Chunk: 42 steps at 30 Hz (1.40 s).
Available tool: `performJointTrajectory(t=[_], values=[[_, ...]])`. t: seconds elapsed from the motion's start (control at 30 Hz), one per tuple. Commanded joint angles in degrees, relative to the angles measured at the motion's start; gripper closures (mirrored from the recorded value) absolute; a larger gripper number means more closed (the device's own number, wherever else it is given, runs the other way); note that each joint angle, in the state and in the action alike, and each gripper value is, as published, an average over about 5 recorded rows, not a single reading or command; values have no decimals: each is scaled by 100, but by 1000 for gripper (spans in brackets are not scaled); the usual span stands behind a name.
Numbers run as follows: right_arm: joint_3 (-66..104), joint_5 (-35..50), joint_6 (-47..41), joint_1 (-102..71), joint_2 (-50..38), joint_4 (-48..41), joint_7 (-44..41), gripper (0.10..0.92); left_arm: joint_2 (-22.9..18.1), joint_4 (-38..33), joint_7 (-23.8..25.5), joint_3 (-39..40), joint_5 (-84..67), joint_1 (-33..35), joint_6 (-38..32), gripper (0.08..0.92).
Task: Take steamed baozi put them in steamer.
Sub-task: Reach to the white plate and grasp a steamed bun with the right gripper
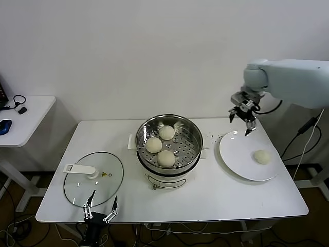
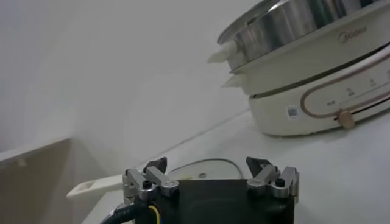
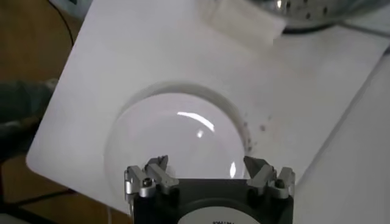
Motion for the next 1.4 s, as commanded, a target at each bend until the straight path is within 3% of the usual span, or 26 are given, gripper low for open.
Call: performJointTrajectory(t=[0.03,0.57,1.4], values=[[918,-806,-91,-1316,-893,-1281,-216,203,-4,49,-15,-7,-11,20,-22,177],[3148,-1577,41,-3224,-903,-2434,-97,203,-19,116,-15,-53,90,78,-20,177],[4207,-2196,492,-3963,-449,-3539,48,203,-48,188,-42,-55,188,86,-25,177]])
